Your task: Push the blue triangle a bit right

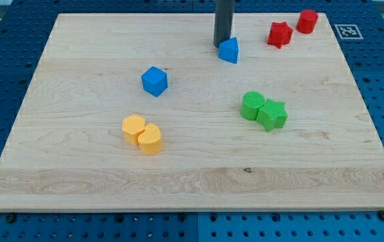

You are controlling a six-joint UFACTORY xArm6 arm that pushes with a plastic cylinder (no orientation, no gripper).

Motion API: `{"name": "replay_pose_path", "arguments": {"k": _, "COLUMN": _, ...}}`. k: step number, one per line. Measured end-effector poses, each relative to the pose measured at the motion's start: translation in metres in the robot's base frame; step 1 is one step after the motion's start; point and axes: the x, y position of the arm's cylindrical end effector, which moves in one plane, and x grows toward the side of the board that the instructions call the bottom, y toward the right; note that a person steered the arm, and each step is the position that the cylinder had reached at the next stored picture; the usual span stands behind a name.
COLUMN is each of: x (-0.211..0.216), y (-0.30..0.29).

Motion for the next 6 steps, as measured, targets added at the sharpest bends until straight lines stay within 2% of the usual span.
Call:
{"name": "replay_pose_path", "arguments": {"k": 2, "x": 0.019, "y": -0.030}}
{"name": "replay_pose_path", "arguments": {"k": 3, "x": 0.037, "y": -0.024}}
{"name": "replay_pose_path", "arguments": {"k": 4, "x": 0.040, "y": 0.009}}
{"name": "replay_pose_path", "arguments": {"k": 6, "x": 0.040, "y": 0.027}}
